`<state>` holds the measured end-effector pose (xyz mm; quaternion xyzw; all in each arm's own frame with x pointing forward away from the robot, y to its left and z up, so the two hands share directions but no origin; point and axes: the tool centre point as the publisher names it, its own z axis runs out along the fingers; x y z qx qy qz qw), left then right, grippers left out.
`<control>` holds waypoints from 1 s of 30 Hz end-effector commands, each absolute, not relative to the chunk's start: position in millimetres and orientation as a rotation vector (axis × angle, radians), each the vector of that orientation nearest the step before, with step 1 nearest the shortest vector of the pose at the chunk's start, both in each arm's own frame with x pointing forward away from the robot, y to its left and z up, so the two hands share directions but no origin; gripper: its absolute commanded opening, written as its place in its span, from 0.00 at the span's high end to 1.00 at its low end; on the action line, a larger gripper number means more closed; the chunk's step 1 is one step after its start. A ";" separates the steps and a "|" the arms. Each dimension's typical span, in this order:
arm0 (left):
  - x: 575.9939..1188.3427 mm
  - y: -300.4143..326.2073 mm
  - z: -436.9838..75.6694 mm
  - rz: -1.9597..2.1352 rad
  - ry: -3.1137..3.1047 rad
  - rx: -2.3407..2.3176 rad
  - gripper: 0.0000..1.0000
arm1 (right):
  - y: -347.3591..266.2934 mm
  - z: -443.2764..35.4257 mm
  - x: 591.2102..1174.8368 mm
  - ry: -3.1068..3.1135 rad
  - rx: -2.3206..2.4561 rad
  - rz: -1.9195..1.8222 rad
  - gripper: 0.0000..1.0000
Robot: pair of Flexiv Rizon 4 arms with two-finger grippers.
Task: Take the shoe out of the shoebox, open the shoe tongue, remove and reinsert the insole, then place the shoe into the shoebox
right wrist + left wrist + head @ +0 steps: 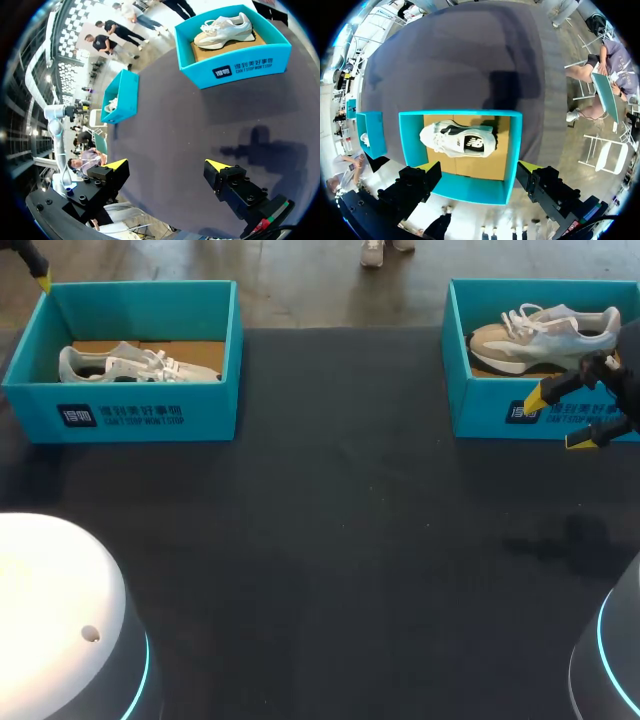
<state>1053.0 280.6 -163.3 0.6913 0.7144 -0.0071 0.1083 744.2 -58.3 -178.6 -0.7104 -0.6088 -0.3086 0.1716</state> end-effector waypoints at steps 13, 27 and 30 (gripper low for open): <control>1051.9 280.8 -163.3 -0.017 2.100 2.034 0.00 | -69.6 -171.5 754.8 -1.826 -2.086 -0.791 0.00; 1051.9 280.8 -163.3 -0.017 2.100 2.034 0.00 | -75.0 -147.8 839.3 -2.157 -2.288 -0.533 0.00; 1051.9 280.8 -163.3 -0.017 2.100 2.034 0.00 | -78.4 -147.4 859.2 -2.208 -2.311 -0.485 0.00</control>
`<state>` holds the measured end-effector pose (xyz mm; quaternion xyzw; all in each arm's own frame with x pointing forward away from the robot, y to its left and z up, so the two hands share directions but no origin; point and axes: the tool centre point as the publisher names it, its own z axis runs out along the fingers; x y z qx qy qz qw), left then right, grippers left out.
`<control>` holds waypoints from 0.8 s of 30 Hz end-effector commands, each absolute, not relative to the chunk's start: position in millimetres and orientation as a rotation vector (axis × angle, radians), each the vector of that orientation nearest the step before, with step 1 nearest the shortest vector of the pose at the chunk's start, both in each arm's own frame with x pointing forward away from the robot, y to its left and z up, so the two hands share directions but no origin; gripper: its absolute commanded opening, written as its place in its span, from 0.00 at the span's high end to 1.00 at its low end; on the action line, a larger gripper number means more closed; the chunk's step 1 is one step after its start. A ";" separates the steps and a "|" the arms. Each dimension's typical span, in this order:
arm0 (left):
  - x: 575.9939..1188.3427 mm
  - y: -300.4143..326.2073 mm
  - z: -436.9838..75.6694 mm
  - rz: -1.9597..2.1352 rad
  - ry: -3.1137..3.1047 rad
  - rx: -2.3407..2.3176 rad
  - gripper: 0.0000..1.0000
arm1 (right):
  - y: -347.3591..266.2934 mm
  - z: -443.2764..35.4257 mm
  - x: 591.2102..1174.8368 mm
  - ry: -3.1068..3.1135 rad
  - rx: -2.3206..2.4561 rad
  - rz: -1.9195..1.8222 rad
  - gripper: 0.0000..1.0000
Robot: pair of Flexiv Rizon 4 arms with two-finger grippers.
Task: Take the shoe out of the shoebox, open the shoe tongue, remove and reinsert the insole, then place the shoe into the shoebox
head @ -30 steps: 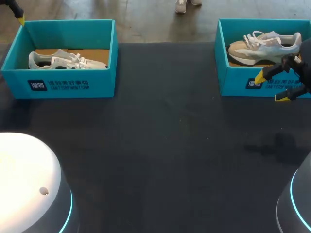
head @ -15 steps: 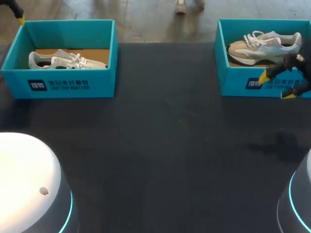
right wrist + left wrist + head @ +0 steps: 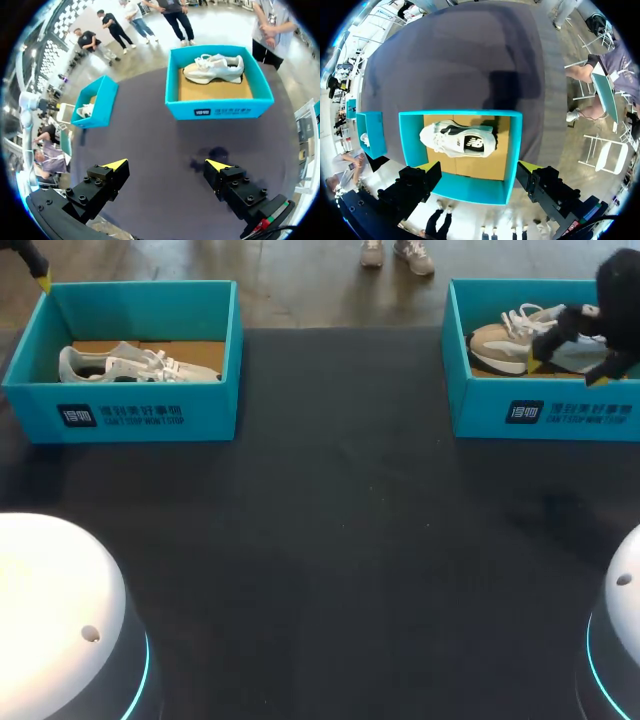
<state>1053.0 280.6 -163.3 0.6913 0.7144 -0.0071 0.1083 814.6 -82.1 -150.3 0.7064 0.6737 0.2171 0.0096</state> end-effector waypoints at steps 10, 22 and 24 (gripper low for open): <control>1051.9 280.8 -163.3 -0.017 2.100 2.034 0.00 | -88.4 -143.6 914.7 2.132 2.048 0.304 0.00; 1051.9 280.8 -163.3 -0.017 2.100 2.034 0.00 | -117.9 -151.9 967.0 2.177 1.982 0.199 0.00; 1051.9 280.8 -163.3 -0.017 2.100 2.034 0.00 | -117.9 -151.9 967.0 2.177 1.982 0.199 0.00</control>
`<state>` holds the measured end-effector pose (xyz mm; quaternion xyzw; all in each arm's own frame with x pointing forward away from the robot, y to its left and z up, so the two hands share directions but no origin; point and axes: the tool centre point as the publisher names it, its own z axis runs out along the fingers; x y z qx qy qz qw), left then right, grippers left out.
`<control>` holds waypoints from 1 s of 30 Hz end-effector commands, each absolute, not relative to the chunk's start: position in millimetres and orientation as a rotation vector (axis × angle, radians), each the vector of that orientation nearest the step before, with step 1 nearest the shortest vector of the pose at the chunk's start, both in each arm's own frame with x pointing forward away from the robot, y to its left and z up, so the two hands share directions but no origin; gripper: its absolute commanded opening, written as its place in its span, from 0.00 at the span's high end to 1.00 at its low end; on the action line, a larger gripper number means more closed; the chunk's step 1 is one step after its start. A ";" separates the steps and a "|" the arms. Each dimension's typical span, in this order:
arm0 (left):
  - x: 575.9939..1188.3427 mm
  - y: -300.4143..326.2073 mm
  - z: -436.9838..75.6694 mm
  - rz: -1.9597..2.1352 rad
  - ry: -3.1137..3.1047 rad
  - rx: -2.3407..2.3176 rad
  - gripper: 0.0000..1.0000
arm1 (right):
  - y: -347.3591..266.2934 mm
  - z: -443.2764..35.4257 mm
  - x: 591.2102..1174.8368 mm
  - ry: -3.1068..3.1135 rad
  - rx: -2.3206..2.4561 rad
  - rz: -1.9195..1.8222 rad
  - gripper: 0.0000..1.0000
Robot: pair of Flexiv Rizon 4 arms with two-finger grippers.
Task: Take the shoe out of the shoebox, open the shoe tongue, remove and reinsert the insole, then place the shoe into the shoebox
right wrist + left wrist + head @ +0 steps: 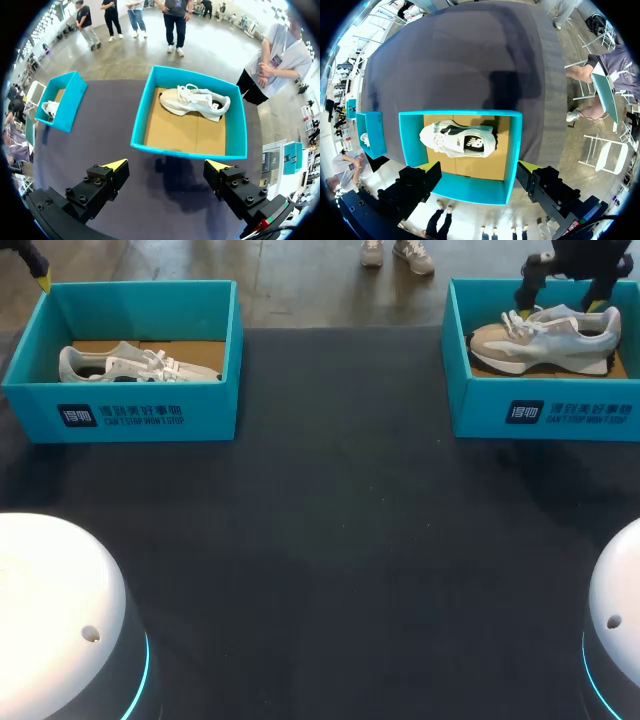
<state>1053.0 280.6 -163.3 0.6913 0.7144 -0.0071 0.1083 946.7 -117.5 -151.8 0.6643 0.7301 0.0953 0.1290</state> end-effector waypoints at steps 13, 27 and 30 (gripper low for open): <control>1051.9 280.8 -163.3 -0.017 2.100 2.034 0.00 | -117.9 -151.9 967.0 2.177 1.982 0.199 0.00; 1051.9 280.8 -163.3 -0.017 2.100 2.034 0.00 | -126.6 -161.6 972.1 2.169 1.985 0.192 0.00; 1051.9 280.8 -163.3 -0.017 2.100 2.034 0.00 | -141.5 -174.5 981.6 2.161 1.966 0.147 0.00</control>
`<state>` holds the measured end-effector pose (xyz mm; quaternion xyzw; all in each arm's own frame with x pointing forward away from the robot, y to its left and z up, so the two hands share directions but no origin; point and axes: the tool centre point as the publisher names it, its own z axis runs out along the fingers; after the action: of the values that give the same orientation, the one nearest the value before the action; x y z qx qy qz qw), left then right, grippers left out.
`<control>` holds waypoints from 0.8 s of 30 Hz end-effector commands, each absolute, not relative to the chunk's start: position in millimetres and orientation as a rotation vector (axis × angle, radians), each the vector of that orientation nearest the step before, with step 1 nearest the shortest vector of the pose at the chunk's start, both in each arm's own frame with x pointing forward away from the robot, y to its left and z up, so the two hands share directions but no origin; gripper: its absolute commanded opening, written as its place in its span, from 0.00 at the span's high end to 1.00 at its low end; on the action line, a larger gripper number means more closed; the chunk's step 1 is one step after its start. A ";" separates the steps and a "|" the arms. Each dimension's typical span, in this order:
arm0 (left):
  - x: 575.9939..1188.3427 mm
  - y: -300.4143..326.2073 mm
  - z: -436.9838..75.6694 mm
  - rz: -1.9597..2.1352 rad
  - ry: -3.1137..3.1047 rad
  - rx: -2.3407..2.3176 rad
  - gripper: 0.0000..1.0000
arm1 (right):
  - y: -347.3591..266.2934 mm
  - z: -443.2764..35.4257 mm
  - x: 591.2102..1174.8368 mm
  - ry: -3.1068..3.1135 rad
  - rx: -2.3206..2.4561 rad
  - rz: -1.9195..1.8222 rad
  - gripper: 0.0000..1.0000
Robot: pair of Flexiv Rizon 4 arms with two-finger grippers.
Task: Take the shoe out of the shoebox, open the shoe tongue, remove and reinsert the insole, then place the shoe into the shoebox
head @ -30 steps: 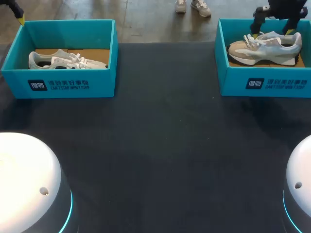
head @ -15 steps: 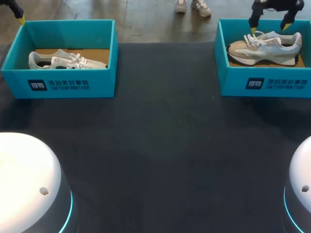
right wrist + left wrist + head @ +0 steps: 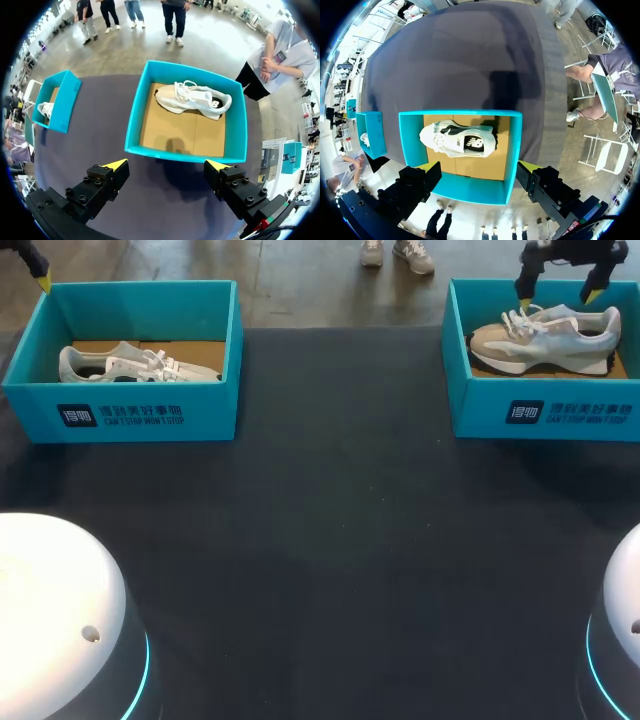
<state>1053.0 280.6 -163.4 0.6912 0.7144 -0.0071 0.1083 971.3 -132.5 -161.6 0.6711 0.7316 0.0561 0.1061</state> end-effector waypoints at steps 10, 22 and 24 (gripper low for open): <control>1051.9 280.8 -163.3 -0.017 2.100 2.034 0.00 | -178.2 -194.3 1021.4 2.185 1.884 0.072 0.00; 1051.9 280.8 -163.3 -0.017 2.100 2.034 0.00 | -225.1 -209.9 1069.9 2.195 1.848 -0.025 0.00; 1051.9 280.8 -163.3 -0.017 2.100 2.034 0.00 | -229.9 -212.8 1077.3 2.189 1.833 -0.059 0.00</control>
<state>1053.0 280.6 -163.3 0.6913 0.7144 -0.0071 0.1083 1062.2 -230.4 -208.5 0.6332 0.7586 -0.0008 0.1534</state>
